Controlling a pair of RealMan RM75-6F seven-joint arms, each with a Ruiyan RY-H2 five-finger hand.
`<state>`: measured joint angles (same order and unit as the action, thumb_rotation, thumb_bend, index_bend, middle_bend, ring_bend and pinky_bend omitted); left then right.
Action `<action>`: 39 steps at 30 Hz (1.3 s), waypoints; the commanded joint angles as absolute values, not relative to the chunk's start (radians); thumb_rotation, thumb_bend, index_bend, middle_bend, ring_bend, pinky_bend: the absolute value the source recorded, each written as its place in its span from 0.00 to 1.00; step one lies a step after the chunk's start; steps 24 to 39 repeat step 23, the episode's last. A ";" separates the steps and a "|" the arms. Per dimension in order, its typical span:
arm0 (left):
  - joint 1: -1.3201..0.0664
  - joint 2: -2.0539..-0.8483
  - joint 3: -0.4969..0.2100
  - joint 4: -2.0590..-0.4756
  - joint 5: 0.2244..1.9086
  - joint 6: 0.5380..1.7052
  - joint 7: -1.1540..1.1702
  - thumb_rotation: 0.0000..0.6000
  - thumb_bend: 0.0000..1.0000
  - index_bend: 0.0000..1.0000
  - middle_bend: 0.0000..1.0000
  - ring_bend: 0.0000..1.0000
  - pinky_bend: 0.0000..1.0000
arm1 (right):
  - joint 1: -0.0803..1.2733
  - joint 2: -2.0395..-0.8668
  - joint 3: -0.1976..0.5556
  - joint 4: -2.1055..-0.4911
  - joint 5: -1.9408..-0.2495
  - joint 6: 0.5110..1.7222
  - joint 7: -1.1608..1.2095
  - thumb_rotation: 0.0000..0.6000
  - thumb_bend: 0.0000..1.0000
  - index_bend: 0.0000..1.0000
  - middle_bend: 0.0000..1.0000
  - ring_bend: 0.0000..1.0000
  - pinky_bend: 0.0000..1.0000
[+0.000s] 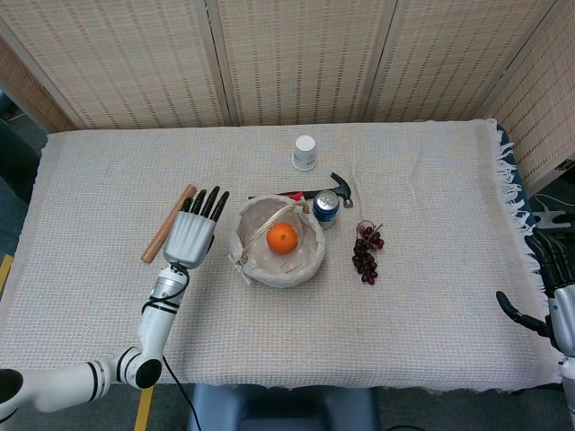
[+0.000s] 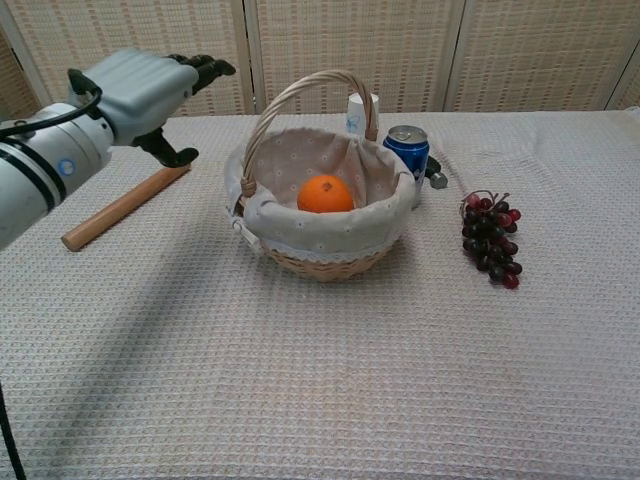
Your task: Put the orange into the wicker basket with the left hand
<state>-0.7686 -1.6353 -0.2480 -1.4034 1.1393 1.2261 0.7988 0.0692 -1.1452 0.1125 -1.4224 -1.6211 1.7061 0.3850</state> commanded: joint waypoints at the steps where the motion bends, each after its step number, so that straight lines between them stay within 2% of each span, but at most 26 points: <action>1: -0.678 -1.460 -0.148 -1.507 1.170 1.219 0.766 1.00 0.38 0.07 0.09 0.15 0.30 | 0.071 -1.146 0.112 -1.423 -1.620 1.701 0.379 1.00 0.18 0.00 0.00 0.00 0.25; 6: -0.577 -1.268 -0.056 -1.662 1.172 1.216 0.698 1.00 0.40 0.07 0.09 0.15 0.29 | 0.076 -1.148 0.106 -1.428 -1.623 1.688 0.358 1.00 0.18 0.00 0.00 0.00 0.25; 11: -0.473 -1.179 0.013 -1.711 1.235 1.278 0.565 1.00 0.40 0.07 0.10 0.15 0.28 | 0.078 -1.146 0.100 -1.435 -1.626 1.677 0.342 1.00 0.18 0.00 0.00 0.00 0.25; 15: -0.431 -1.172 0.030 -1.695 1.262 1.312 0.538 1.00 0.40 0.07 0.10 0.15 0.28 | 0.078 -1.142 0.097 -1.438 -1.624 1.671 0.333 1.00 0.18 0.00 0.00 0.00 0.25; 23: -0.405 -1.190 0.020 -1.675 1.235 1.296 0.524 1.00 0.40 0.07 0.11 0.15 0.28 | 0.078 -1.123 0.088 -1.448 -1.619 1.650 0.317 1.00 0.19 0.00 0.00 0.00 0.25; 39: -0.405 -1.190 0.020 -1.675 1.235 1.296 0.524 1.00 0.40 0.07 0.11 0.15 0.28 | 0.078 -1.123 0.088 -1.448 -1.619 1.650 0.317 1.00 0.19 0.00 0.00 0.00 0.25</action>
